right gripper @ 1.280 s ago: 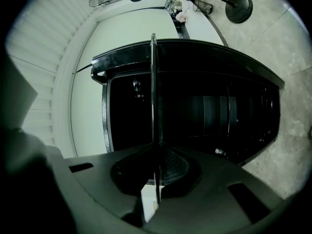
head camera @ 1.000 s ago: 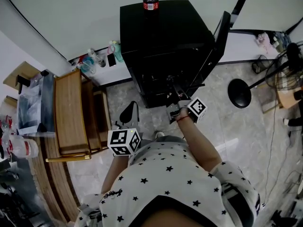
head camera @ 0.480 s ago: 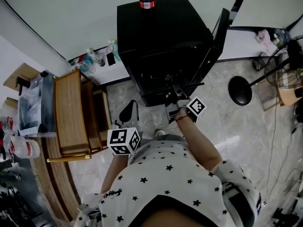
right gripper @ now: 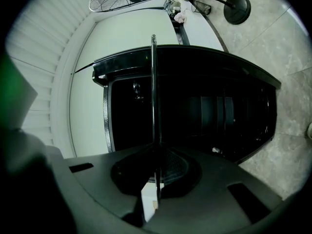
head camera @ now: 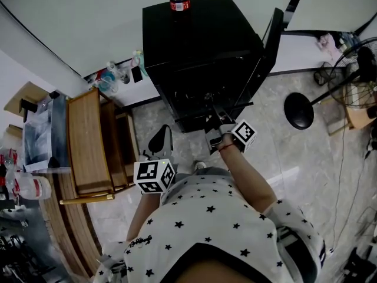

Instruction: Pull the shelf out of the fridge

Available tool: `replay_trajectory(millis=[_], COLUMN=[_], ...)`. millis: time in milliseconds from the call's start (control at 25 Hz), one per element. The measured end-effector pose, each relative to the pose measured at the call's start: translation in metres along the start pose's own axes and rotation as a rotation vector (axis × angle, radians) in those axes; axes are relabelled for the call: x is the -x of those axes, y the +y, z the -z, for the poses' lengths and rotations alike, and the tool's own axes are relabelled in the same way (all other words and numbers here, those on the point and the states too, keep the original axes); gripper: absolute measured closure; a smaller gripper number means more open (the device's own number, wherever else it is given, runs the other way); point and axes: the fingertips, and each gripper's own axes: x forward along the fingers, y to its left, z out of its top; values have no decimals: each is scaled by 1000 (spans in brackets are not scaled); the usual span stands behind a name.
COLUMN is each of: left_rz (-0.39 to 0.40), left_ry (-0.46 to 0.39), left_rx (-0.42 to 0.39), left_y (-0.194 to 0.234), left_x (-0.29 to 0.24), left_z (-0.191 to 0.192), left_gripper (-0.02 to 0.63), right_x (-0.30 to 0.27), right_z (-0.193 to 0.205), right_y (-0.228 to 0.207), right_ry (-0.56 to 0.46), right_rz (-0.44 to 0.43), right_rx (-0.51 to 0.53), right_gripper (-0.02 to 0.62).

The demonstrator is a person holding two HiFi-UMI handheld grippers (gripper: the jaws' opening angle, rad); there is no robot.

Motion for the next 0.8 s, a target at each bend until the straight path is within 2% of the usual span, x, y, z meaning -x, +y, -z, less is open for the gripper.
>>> replay_trajectory(millis=[800], left_rz=[13], left_ry=[2], left_rx=[3], left_y=[0], left_x=[-2], left_z=[0], left_gripper=[594], right_x=[0], right_z=[1], right_y=[1], right_ry=[-4], right_rz=[9], right_rx=[-9], right_gripper=[591])
